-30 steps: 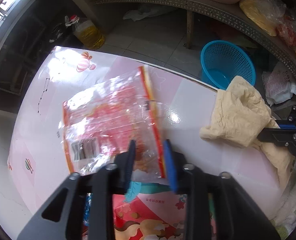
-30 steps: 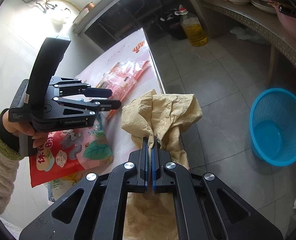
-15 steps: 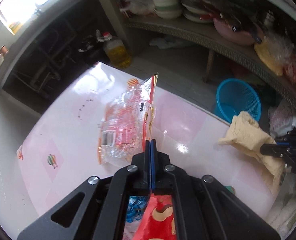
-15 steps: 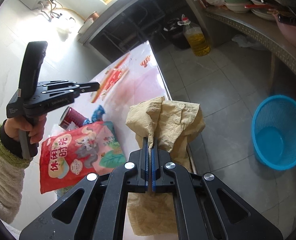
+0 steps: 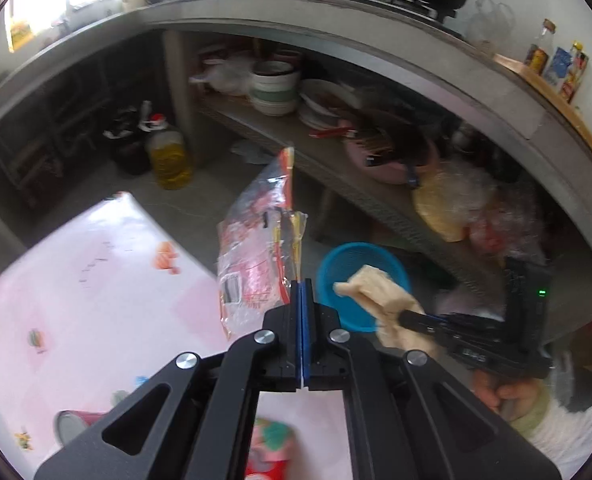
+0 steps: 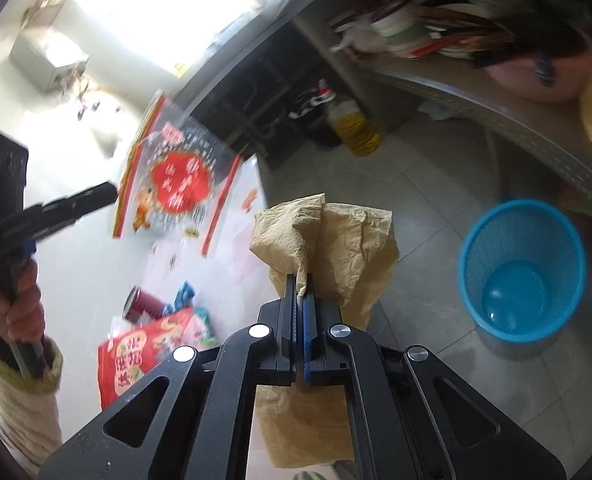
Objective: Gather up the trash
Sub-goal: 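Carry both items to the blue basket and open both tools over it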
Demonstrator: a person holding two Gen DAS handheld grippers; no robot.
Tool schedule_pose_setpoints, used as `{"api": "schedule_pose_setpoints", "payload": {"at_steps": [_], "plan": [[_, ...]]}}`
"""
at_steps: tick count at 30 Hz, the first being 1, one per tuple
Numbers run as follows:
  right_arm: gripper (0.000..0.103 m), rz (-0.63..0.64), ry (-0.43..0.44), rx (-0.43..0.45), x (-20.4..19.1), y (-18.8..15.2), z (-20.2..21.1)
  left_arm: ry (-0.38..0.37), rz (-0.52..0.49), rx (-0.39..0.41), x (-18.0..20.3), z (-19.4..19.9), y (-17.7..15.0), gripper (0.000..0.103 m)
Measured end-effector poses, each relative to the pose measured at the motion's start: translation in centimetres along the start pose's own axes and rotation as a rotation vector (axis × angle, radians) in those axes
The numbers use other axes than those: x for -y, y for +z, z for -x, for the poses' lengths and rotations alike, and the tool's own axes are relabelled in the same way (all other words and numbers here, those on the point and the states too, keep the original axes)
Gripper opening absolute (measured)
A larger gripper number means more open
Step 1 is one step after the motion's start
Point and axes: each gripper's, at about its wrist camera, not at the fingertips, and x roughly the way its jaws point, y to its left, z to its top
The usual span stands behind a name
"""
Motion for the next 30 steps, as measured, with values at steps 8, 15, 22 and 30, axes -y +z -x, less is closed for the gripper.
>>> {"api": "schedule_pose_setpoints", "payload": {"at_steps": [8,15,22,30], "plan": [[0.001,-0.261,-0.107,0.038,10.3,1.2,0.3,-0.222,0.024,-0.180,7.8,-11.5,3.2,0.000],[0.001,-0.453,-0.205,-0.007,19.2,1.8,-4.8,-0.337,0.164,-0.384,10.8,-25.9,3.9,0.000],[0.012,-0.578,-0.251,-0.047,26.2,2.3,-10.8,-0.329,0.292,-0.498,9.8,-35.2,2.1,0.000],[0.045,-0.636,-0.277,-0.055,29.2,1.0,-12.7,-0.330,0.362,-0.526,8.1,-39.1,0.6,0.000]]}}
